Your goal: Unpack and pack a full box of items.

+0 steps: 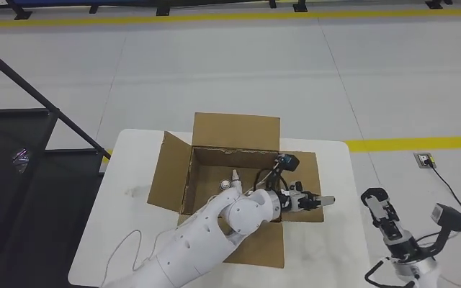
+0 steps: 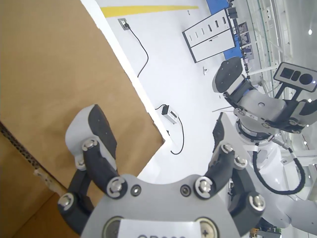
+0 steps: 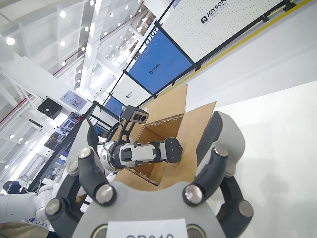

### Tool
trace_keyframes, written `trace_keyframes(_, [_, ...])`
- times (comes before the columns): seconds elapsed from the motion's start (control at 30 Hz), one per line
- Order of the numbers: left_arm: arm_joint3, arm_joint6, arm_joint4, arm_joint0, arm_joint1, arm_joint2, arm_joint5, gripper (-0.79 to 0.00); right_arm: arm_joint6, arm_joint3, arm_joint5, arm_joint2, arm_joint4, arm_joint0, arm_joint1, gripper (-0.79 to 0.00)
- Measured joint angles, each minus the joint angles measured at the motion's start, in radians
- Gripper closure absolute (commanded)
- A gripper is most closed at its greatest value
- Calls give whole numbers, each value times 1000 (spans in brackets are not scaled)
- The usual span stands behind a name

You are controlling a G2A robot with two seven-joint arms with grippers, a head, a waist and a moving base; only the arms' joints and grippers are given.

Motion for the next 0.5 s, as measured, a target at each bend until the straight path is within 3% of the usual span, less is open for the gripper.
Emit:
trace_keyframes(0.23, [-5,17,12,-5,-12,-28,-13,-785,-33,5,-26,11,-6,-14,0,-785])
trace_keyframes(0.33, [-67,5,44,17,7,-80,-15,-785,-13,-16,-8,8,-40,6,3,-785])
trace_keyframes(0.5, [-272,-39,132,136,69,-238,10,-785,81,-81,58,-2,-131,79,14,-785])
